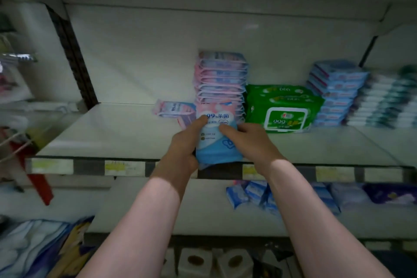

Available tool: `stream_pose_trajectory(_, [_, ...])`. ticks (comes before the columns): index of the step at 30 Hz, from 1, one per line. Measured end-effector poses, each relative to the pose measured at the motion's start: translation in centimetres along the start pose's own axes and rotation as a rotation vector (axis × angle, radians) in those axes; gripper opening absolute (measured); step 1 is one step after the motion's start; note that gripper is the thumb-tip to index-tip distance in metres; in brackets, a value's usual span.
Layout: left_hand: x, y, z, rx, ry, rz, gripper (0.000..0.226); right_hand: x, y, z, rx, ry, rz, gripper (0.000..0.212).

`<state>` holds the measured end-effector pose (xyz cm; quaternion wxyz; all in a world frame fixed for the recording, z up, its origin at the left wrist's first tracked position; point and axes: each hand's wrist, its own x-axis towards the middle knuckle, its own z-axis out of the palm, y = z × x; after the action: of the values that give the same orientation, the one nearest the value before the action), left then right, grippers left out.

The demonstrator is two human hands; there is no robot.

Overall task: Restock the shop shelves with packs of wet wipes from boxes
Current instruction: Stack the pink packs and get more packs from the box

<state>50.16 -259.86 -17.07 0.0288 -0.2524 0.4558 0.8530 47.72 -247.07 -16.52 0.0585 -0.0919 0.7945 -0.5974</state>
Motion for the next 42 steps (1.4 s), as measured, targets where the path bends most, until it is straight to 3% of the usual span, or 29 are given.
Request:
stream_pose_trajectory(8, [2.7, 0.7, -2.7, -0.107, 0.02, -0.007, 0.042, 4.0, 0.7, 2.2, 0.105, -0.187, 0.106, 0.018])
stream_pose_trajectory(16, [4.9, 3.9, -7.9, -0.118, 0.182, 0.093, 0.029, 7.3, 0.6, 5.2, 0.147, -0.193, 0.125, 0.014])
stream_pose_trajectory(20, [5.6, 7.0, -10.7, -0.076, 0.096, 0.118, 0.02, 9.3, 0.2, 7.2, 0.101, -0.233, 0.124, 0.015])
stream_pose_trajectory(24, [7.1, 9.2, -13.1, -0.049, -0.045, 0.132, 0.02, 11.3, -0.6, 9.7, -0.038, -0.212, 0.119, 0.017])
stream_pose_trajectory(27, [8.6, 10.3, -14.4, -0.087, -0.095, 0.113, 0.029, 12.7, -0.8, 11.0, -0.083, -0.192, 0.108, 0.03])
stream_pose_trajectory(30, [9.8, 11.2, -14.5, -0.026, -0.126, 0.099, 0.024, 13.6, -1.2, 12.1, -0.176, -0.299, 0.086, 0.054])
stream_pose_trajectory(33, [10.7, 12.1, -14.4, 0.035, -0.178, 0.094, 0.035, 14.9, -2.4, 13.1, -0.288, -0.45, 0.02, 0.034])
stream_pose_trajectory(36, [11.9, 12.3, -15.0, 0.045, -0.205, 0.063, 0.04, 17.0, -3.5, 13.8, -0.411, -0.598, -0.05, 0.05])
stream_pose_trajectory(37, [12.3, 12.3, -15.2, 0.027, -0.204, 0.052, 0.039, 17.5, -3.9, 14.1, -0.474, -0.612, -0.068, 0.046])
stream_pose_trajectory(39, [13.1, 12.1, -15.5, -0.013, -0.176, 0.043, 0.037, 18.4, -4.7, 14.6, -0.632, -0.55, -0.112, 0.033])
stream_pose_trajectory(42, [14.1, 12.8, -15.3, 0.018, -0.113, 0.056, 0.025, 18.8, -5.9, 15.2, -0.858, -0.357, -0.129, 0.033])
